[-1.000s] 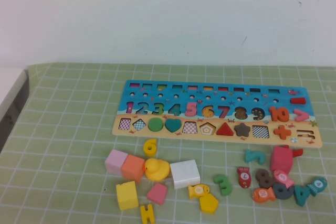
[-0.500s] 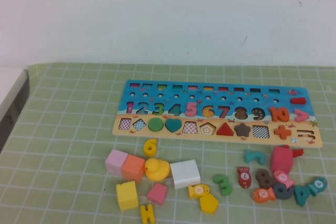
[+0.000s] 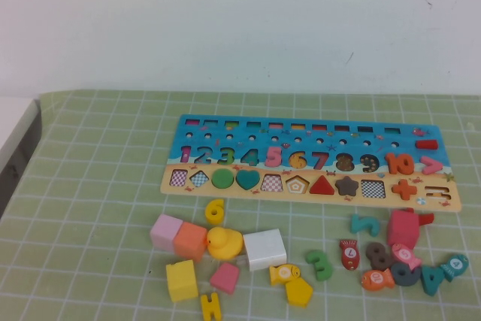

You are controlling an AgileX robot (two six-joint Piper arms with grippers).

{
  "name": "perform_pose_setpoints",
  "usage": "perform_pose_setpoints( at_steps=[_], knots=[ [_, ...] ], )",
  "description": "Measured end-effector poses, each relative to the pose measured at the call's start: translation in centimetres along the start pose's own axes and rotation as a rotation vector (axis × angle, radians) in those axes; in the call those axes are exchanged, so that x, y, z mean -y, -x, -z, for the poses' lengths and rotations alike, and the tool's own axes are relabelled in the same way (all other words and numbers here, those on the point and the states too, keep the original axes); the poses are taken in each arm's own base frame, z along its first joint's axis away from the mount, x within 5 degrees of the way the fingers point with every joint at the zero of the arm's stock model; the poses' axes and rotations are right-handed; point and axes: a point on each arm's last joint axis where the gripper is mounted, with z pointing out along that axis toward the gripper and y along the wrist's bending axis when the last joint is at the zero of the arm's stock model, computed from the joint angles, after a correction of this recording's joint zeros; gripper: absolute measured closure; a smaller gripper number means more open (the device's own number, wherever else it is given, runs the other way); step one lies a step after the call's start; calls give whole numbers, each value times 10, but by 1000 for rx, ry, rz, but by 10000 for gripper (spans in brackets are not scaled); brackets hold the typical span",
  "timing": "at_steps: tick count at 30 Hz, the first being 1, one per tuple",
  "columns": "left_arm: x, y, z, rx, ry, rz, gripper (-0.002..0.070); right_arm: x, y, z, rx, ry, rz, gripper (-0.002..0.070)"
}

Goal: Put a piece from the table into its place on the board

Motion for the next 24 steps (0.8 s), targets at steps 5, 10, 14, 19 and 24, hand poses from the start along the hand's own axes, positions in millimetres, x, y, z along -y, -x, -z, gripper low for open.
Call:
perform_pose_setpoints(
  at_steps=[5, 10, 14, 19, 24],
  knots=[
    [1, 31, -22, -311, 60, 3, 677, 0, 0, 0, 0, 0, 0, 679],
    [0, 26, -33, -480, 92, 47, 677, 0, 0, 0, 0, 0, 0, 679],
    [1, 27, -35, -469, 95, 75, 677, 0, 0, 0, 0, 0, 0, 679],
    [1, 36, -47, -407, 85, 48, 677, 0, 0, 0, 0, 0, 0, 679],
    [0, 38, -100, -665, 135, 77, 677, 0, 0, 0, 0, 0, 0, 679]
  ],
)
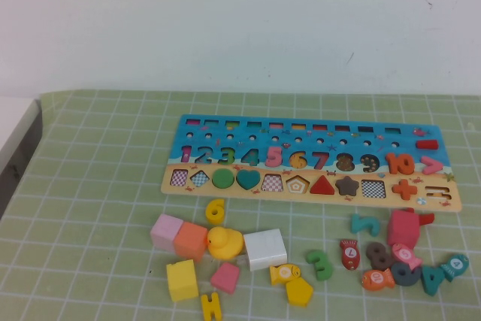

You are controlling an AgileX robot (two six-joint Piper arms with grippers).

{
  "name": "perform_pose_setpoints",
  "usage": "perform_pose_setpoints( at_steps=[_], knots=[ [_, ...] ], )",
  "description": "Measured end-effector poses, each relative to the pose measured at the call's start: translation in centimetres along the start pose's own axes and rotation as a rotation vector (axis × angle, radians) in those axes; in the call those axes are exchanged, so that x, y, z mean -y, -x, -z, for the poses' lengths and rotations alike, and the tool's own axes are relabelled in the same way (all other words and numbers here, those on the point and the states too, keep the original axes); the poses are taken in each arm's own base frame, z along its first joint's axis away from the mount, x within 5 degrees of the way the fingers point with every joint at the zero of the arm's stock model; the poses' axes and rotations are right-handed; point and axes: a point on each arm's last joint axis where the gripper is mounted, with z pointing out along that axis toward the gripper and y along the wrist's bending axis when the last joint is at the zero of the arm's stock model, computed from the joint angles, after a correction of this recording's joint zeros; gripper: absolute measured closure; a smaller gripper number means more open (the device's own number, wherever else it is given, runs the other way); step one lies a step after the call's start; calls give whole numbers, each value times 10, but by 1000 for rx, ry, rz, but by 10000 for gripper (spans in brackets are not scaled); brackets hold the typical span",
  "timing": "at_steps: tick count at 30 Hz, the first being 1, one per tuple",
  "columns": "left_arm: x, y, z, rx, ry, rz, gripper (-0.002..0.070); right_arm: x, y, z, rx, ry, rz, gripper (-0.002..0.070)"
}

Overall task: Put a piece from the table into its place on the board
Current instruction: Pick up the "number 6"

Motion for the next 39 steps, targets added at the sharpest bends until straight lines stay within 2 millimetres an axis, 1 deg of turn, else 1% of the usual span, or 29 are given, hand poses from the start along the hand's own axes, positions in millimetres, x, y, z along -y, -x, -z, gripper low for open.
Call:
perform_pose_setpoints(
  at_steps=[2, 5, 10, 15, 17, 18, 19, 21, 23, 26, 28, 32, 34, 36, 39],
  knots=[
    [1, 6, -20, -133, 26, -25, 677, 0, 0, 0, 0, 0, 0, 679],
    [2, 7, -53, -246, 44, -66, 677, 0, 0, 0, 0, 0, 0, 679],
    [1, -8, -103, -408, 58, -50, 677, 0, 0, 0, 0, 0, 0, 679],
    [4, -39, -169, -645, 10, -30, 677, 0, 0, 0, 0, 0, 0, 679],
    [5, -55, -199, -751, -17, -7, 677, 0, 0, 0, 0, 0, 0, 679],
    [6, -59, -211, -784, -24, 4, 677, 0, 0, 0, 0, 0, 0, 679],
    [8, -67, -224, -832, -34, -5, 677, 0, 0, 0, 0, 0, 0, 679],
    [14, -86, -248, -921, -52, -27, 677, 0, 0, 0, 0, 0, 0, 679],
    [25, -104, -269, -988, -67, -70, 677, 0, 0, 0, 0, 0, 0, 679],
    [45, -128, -291, -1052, -56, -142, 677, 0, 0, 0, 0, 0, 0, 679],
    [56, -140, -301, -1069, -35, -197, 677, 0, 0, 0, 0, 0, 0, 679],
    [80, -160, -314, -1097, -34, -262, 677, 0, 0, 0, 0, 0, 0, 679],
    [87, -171, -319, -1125, -36, -280, 672, 0, 0, 0, 0, 0, 0, 679],
    [91, -181, -324, -1155, -37, -296, 640, 0, 0, 0, 0, 0, 0, 679],
    [96, -192, -333, -1192, -30, -301, 531, 0, 0, 0, 0, 0, 0, 679]
  ],
)
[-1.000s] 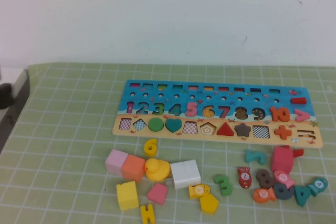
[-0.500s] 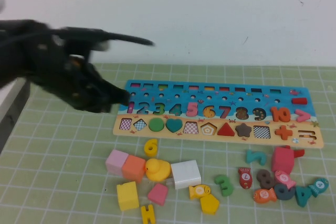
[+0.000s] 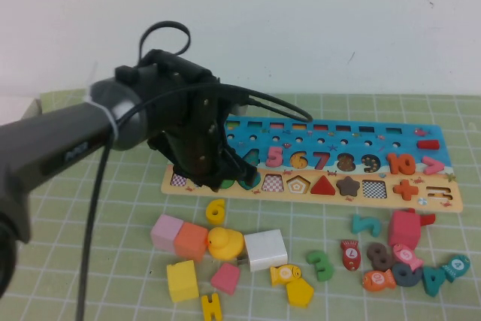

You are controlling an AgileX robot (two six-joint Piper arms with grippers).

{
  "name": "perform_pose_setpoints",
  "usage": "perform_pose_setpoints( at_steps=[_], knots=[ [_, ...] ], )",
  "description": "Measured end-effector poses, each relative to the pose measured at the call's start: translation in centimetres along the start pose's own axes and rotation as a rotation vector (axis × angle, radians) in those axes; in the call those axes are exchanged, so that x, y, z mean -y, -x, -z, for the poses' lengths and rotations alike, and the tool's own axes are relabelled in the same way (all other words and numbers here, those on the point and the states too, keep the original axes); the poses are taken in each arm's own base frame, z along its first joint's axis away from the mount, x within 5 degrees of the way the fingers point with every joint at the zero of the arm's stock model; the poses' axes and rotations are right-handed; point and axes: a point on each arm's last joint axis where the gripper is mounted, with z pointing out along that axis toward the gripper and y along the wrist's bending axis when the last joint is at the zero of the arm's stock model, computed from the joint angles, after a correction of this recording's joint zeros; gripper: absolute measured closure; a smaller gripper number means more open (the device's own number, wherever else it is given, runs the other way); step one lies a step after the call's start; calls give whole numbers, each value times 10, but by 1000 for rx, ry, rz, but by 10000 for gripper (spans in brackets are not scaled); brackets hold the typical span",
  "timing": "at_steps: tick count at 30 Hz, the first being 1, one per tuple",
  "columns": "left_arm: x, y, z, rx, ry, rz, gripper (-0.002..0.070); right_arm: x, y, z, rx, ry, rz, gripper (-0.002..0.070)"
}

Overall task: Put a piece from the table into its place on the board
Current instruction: Pick up the "number 6"

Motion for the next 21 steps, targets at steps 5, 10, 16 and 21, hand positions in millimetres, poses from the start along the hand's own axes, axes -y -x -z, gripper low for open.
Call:
perform_pose_setpoints(
  at_steps=[5, 10, 16, 21],
  knots=[
    [4, 6, -20, -53, -3, 28, 344, 0, 0, 0, 0, 0, 0, 679],
    [8, 5, -37, -92, -24, 48, 306, 0, 0, 0, 0, 0, 0, 679],
    [8, 2, -53, -125, -19, 47, 300, 0, 0, 0, 0, 0, 0, 679],
    [9, 1, -58, -136, -21, 49, 332, 0, 0, 0, 0, 0, 0, 679]
  ],
)
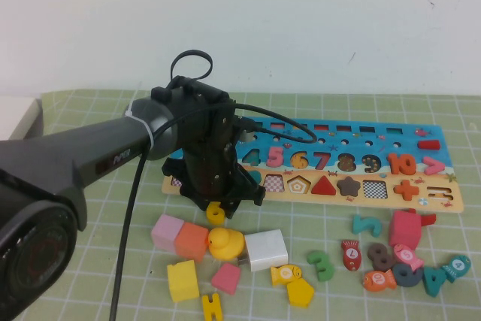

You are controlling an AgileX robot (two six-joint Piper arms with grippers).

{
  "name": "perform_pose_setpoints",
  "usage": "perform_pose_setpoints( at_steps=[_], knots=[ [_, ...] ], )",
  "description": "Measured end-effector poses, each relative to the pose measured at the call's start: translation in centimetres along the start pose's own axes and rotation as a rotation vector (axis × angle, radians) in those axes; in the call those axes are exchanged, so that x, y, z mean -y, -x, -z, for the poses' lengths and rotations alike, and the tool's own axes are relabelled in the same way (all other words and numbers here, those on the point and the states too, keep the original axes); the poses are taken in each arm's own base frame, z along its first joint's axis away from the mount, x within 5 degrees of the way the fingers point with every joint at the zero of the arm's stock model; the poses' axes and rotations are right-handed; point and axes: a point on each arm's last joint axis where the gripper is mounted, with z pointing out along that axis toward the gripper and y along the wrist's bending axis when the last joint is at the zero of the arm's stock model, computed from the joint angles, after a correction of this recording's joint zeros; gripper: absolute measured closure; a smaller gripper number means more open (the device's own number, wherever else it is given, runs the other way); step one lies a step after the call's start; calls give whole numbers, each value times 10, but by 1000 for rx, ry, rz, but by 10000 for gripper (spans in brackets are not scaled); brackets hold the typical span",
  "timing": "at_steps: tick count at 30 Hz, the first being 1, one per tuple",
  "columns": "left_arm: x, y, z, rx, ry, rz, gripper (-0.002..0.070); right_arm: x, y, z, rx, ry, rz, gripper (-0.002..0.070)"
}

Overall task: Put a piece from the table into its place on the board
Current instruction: Pick up the "number 6", then place the "number 6" into the hole of the number 6

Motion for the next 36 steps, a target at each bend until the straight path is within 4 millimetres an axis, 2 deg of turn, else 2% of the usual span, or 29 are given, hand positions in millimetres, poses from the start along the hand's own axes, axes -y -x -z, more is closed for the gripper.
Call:
perform_pose_setpoints(
  at_steps=[4, 11, 16, 20, 23, 26, 32, 36],
  knots=[
    [0, 0, 0, -1, -3, 2, 415, 0, 0, 0, 0, 0, 0, 679],
    [0, 1, 5, -19, -1, -18, 415, 0, 0, 0, 0, 0, 0, 679],
    [7, 16, 36, -10, -54, -95, 415, 0, 0, 0, 0, 0, 0, 679],
    [18, 36, 71, 106, -159, -126, 415, 0, 0, 0, 0, 0, 0, 679],
    [24, 50, 80, 194, -219, -114, 415, 0, 0, 0, 0, 0, 0, 679],
    [30, 60, 71, 228, -271, -90, 415, 0, 0, 0, 0, 0, 0, 679],
    [51, 75, 34, 221, -306, -102, 415, 0, 0, 0, 0, 0, 0, 679],
    [65, 83, 23, 258, -307, -132, 415, 0, 0, 0, 0, 0, 0, 679]
  ],
)
